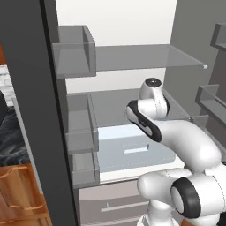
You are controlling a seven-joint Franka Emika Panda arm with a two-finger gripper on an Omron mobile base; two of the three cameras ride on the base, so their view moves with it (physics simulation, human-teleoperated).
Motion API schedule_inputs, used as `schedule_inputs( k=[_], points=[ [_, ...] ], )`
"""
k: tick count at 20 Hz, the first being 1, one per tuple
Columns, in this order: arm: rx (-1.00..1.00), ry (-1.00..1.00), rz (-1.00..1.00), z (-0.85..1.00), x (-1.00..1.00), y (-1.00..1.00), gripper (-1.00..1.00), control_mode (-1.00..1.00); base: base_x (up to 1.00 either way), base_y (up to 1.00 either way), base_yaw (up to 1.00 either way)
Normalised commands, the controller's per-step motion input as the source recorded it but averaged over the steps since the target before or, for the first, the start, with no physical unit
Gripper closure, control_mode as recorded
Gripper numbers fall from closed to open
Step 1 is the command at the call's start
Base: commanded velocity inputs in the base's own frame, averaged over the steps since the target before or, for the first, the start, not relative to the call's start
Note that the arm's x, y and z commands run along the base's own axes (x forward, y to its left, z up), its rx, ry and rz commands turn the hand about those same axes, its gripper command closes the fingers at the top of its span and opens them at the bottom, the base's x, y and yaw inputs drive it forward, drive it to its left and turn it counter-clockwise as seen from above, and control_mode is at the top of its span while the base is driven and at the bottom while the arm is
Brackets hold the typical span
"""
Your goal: Retrieve a lemon from the fridge and place it on the cutting board with the fish.
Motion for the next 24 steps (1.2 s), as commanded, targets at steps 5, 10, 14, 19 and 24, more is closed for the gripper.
schedule_inputs(
  k=[5, 10, 14, 19, 24],
  points=[
    [0.0, 0.0, 0.0, 0.0, 0.38, 0.0, -1.0, -1.0, 0.0, 0.0, 0.0],
    [0.0, -0.01, 0.0, 0.0, 0.47, 0.08, -1.0, -1.0, 0.0, 0.0, 0.0],
    [0.0, -0.01, 0.0, -0.08, 0.52, 0.12, -1.0, -1.0, 0.0, 0.0, 0.0],
    [0.0, 0.0, 0.0, -0.21, 0.5, 0.08, -1.0, -1.0, 0.0, 0.0, 0.0],
    [0.0, 0.03, 0.0, -0.33, 0.16, 0.0, -1.0, -1.0, 0.0, 0.0, 0.0]
  ],
)
